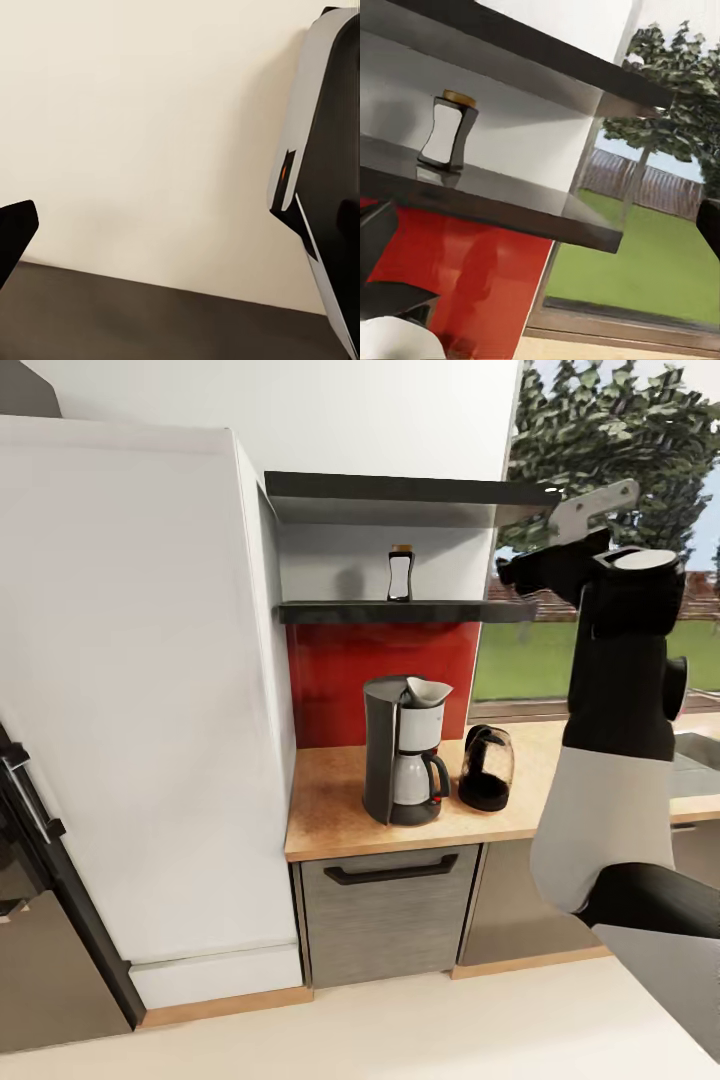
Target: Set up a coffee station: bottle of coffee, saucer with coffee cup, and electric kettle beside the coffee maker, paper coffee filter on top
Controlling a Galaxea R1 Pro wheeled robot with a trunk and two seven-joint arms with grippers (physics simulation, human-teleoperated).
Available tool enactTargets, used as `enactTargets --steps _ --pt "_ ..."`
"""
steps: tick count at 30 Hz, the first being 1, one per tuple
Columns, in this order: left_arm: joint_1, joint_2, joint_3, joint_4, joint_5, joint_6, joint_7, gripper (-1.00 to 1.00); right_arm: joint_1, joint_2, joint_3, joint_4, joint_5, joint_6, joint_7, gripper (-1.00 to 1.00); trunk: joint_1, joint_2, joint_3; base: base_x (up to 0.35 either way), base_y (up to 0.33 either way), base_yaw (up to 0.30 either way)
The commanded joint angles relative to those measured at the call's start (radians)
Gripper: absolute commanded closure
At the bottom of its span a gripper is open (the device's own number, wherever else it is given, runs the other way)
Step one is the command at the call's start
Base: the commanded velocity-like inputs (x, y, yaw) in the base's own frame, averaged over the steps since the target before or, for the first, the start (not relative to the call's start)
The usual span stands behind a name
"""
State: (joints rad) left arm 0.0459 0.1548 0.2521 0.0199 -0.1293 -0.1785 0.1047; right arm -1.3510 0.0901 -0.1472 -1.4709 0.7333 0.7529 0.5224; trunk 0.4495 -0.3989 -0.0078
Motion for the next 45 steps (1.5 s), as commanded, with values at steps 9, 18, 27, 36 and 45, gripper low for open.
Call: enactTargets --steps 9,18,27,36,45 --pt "-0.003 -0.001 0.006 0.002 -0.011 -0.004 0.004 -1.00 -0.003 0.027 0.000 0.085 -0.151 -0.023 -0.303 -1.00 0.000 -0.001 -0.001 0.000 0.000 0.000" --pt "-0.003 -0.003 0.006 0.003 -0.010 -0.005 0.006 -1.00 -0.012 0.084 0.006 0.388 -0.338 -0.212 -0.654 -1.00 0.000 -0.001 -0.001 0.000 0.000 0.000" --pt "0.000 0.001 0.007 0.005 -0.010 -0.006 0.006 -1.00 -0.121 0.084 0.047 0.612 -0.441 -0.232 -0.714 -1.00 0.000 -0.001 -0.001 0.000 0.000 0.000" --pt "0.001 -0.003 0.010 0.006 -0.008 -0.006 0.007 -1.00 -0.259 0.084 0.056 0.761 -0.460 -0.233 -0.719 -1.00 0.000 -0.001 -0.001 0.000 0.000 0.000" --pt "0.002 -0.004 0.010 0.018 -0.006 -0.006 0.007 -1.00 -0.390 0.084 0.057 0.798 -0.590 -0.228 -0.721 -1.00 0.000 -0.001 -0.001 0.000 0.000 0.000"
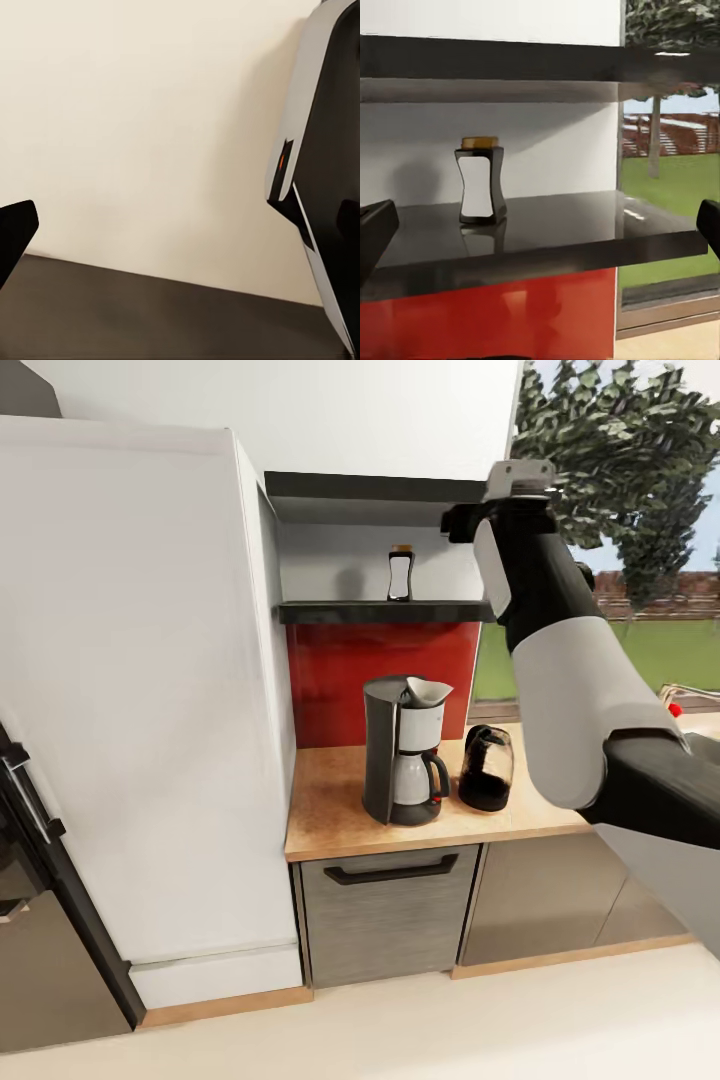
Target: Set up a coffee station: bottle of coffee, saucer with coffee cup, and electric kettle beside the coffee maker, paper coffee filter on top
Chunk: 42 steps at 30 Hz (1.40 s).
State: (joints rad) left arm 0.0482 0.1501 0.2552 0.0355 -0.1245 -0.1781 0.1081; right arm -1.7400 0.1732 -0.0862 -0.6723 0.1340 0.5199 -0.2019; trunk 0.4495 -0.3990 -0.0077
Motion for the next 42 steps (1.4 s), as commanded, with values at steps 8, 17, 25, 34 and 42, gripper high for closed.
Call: enactTargets --steps 8,17,25,34,42 --pt "0.001 0.003 0.009 0.010 -0.010 -0.006 0.005 -1.00 -0.009 0.001 -0.002 0.006 -0.056 0.003 0.009 -1.00 0.000 -0.001 -0.001 0.000 0.000 0.000" --pt "0.001 0.003 0.009 0.010 -0.009 -0.006 0.005 -1.00 -0.001 0.001 -0.002 0.003 -0.057 0.002 0.010 -1.00 0.000 -0.001 -0.001 0.000 0.000 0.000" --pt "0.001 0.003 0.010 0.010 -0.009 -0.005 0.005 -1.00 0.024 0.001 -0.003 0.010 -0.057 0.002 0.004 -1.00 0.000 -0.001 -0.001 0.000 0.000 0.000" --pt "0.023 0.005 0.009 0.010 -0.010 -0.004 0.003 -1.00 0.037 0.001 -0.003 0.008 -0.057 0.002 0.005 -1.00 0.000 -0.001 -0.003 0.000 0.000 0.090" --pt "0.033 0.006 0.009 0.010 -0.010 -0.003 0.003 -1.00 0.037 0.001 -0.003 0.009 -0.057 0.002 0.004 -1.00 0.000 -0.001 -0.009 0.000 0.000 0.239"
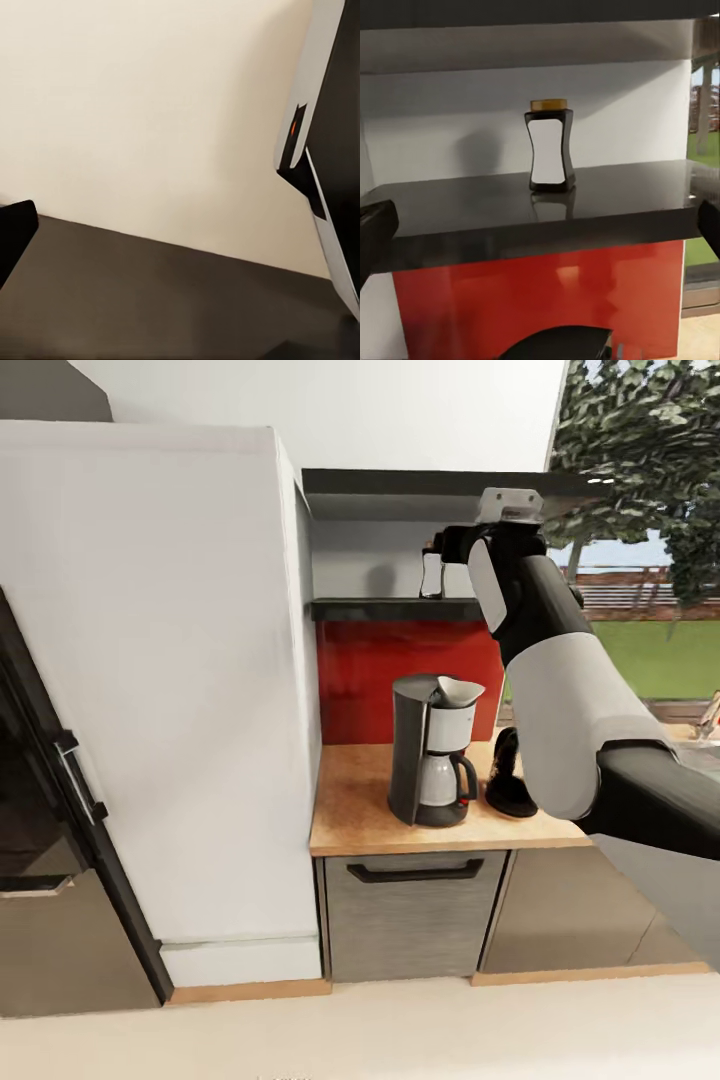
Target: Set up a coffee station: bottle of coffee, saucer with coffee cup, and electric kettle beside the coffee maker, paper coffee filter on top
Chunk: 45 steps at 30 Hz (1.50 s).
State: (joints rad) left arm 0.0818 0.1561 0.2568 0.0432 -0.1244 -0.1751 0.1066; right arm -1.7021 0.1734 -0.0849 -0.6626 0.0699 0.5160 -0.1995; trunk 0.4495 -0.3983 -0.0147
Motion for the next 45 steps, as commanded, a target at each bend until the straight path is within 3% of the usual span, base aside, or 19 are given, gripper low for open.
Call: enactTargets --steps 1,13,29,38,45 --pt "-0.001 0.000 0.007 0.003 -0.011 -0.006 0.007 -1.00 -0.001 0.001 -0.004 -0.002 0.007 0.006 0.002 -1.00 0.001 -0.002 -0.002 0.000 0.000 0.248" --pt "-0.001 -0.005 0.011 0.001 -0.010 0.073 0.013 -1.00 0.006 0.001 -0.004 -0.002 0.010 0.005 0.006 -1.00 0.001 -0.002 -0.010 0.097 -0.009 0.219" --pt "-0.001 -0.009 0.008 0.001 -0.010 0.075 0.014 -1.00 0.012 0.001 -0.002 -0.010 0.011 0.005 0.009 -1.00 0.001 -0.002 -0.011 0.283 -0.190 0.008" --pt "0.011 -0.015 0.013 0.005 -0.004 0.115 0.013 -1.00 0.029 0.001 -0.002 -0.015 0.009 0.028 0.008 -1.00 0.001 -0.002 -0.011 0.023 0.000 0.000" --pt "0.012 -0.015 0.013 0.004 -0.004 0.154 0.013 -1.00 0.036 0.001 -0.002 -0.016 0.011 0.029 0.008 -1.00 0.001 -0.002 -0.011 0.298 0.000 0.000"
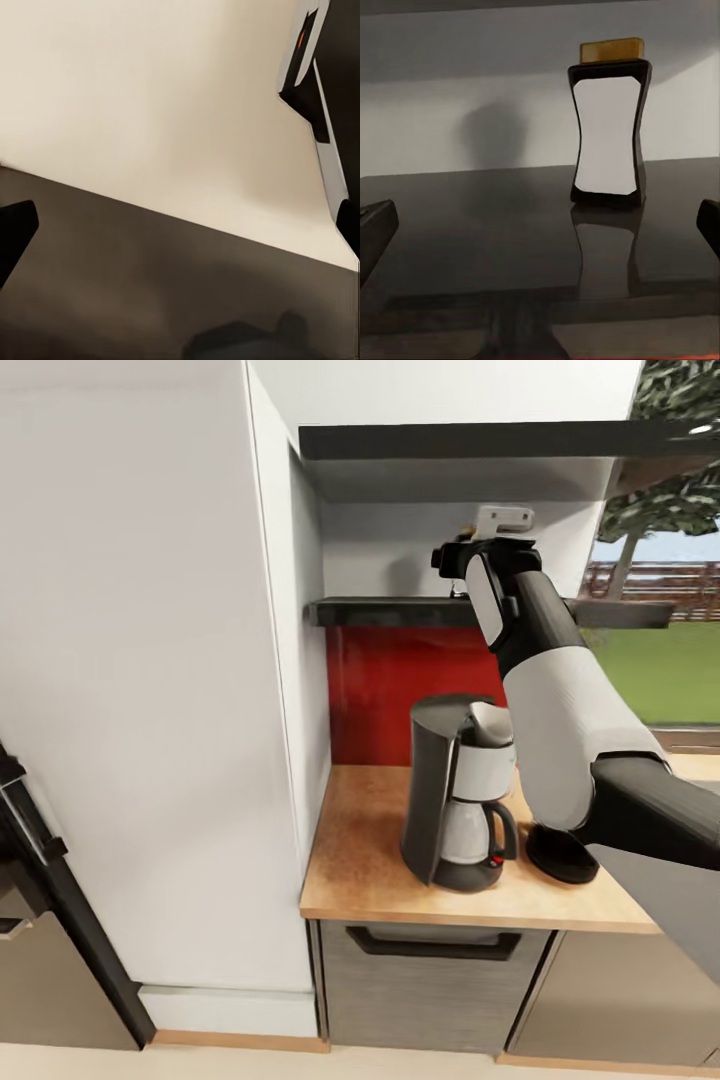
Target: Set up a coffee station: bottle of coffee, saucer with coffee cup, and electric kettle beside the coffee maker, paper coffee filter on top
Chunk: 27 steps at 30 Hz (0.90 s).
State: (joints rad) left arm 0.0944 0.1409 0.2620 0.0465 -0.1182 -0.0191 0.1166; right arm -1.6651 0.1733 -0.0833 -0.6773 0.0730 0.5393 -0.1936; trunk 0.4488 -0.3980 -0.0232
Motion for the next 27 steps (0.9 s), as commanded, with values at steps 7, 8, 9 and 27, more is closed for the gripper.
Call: enactTargets --steps 7,8,9,27 --pt "-0.001 0.001 0.008 0.001 -0.011 0.031 0.003 -1.00 -0.001 0.001 -0.004 0.001 0.010 0.004 0.002 -1.00 0.001 -0.002 -0.002 0.333 0.000 0.000" --pt "-0.001 0.001 0.008 0.001 -0.011 0.031 0.003 -1.00 -0.001 0.001 -0.004 0.000 0.010 0.004 0.002 -1.00 0.001 -0.002 -0.002 0.335 0.000 0.000" --pt "0.000 0.002 0.008 0.001 -0.011 0.031 0.003 -1.00 -0.001 0.001 -0.004 0.000 0.010 0.004 0.002 -1.00 0.001 -0.002 -0.002 0.336 0.000 0.000" --pt "0.001 0.001 0.008 0.001 -0.011 0.033 0.003 -1.00 -0.001 0.001 -0.004 -0.002 0.016 0.004 0.000 -1.00 0.001 -0.002 -0.002 0.201 0.000 0.000"
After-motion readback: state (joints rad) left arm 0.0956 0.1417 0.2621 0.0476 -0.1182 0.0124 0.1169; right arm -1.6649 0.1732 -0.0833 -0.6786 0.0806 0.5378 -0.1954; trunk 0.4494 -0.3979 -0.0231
